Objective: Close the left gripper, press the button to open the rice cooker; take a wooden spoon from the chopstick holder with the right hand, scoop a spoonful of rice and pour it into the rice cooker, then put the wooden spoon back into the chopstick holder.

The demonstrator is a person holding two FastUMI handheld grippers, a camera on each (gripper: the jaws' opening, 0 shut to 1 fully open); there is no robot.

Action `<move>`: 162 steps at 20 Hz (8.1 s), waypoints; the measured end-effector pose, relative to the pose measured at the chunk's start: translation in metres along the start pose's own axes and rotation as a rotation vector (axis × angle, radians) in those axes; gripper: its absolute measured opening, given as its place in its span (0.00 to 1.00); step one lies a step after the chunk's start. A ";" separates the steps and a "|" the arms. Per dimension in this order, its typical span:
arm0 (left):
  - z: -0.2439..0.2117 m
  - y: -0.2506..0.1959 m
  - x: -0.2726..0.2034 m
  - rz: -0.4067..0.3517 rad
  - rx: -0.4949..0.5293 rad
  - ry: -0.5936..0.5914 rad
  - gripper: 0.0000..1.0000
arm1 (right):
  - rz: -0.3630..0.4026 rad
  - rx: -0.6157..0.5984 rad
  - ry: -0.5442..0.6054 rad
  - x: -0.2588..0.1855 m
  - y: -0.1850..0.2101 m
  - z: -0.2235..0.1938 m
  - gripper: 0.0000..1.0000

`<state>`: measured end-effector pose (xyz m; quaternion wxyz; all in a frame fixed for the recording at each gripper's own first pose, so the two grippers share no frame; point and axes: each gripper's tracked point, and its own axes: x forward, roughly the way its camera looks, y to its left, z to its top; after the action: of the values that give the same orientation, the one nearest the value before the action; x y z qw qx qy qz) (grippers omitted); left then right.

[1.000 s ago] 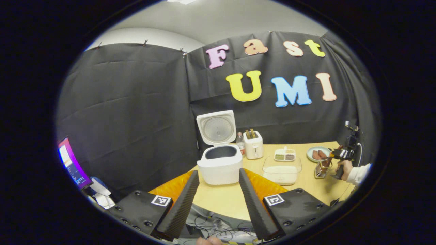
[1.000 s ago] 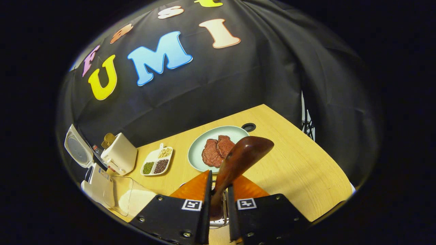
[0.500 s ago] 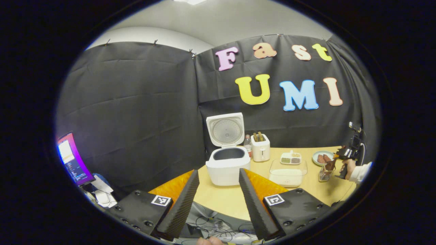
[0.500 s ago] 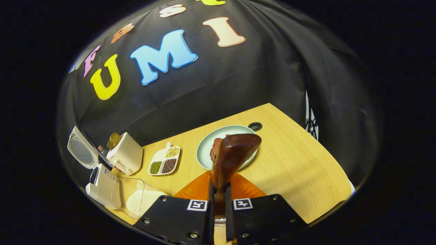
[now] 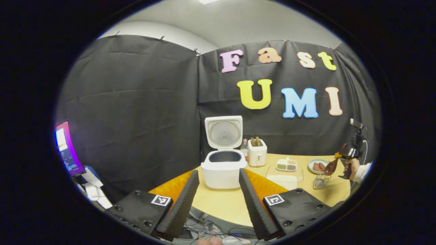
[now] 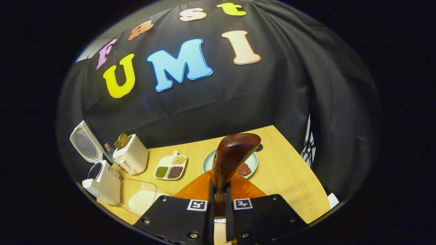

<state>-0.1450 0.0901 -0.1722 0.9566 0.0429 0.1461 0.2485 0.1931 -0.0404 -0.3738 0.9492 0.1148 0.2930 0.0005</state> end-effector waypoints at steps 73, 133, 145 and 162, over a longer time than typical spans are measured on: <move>0.010 0.064 0.054 0.063 -0.065 0.051 0.85 | 0.452 0.277 0.262 0.032 0.298 -0.057 0.14; -0.001 0.242 0.031 0.151 -0.170 -0.049 0.85 | 0.600 -0.591 -0.115 -0.060 0.580 -0.034 0.13; 0.030 0.189 0.041 -0.055 -0.166 -0.140 0.95 | 0.512 -0.008 -0.038 -0.129 0.389 0.067 0.13; 0.037 0.018 0.005 -0.035 -0.119 -0.053 0.95 | 0.214 0.161 0.061 -0.034 0.045 0.029 0.14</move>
<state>-0.1381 0.1084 -0.1355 0.9652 -0.0101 0.1062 0.2387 0.1847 -0.0056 -0.3217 0.9221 0.2210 0.3069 0.0817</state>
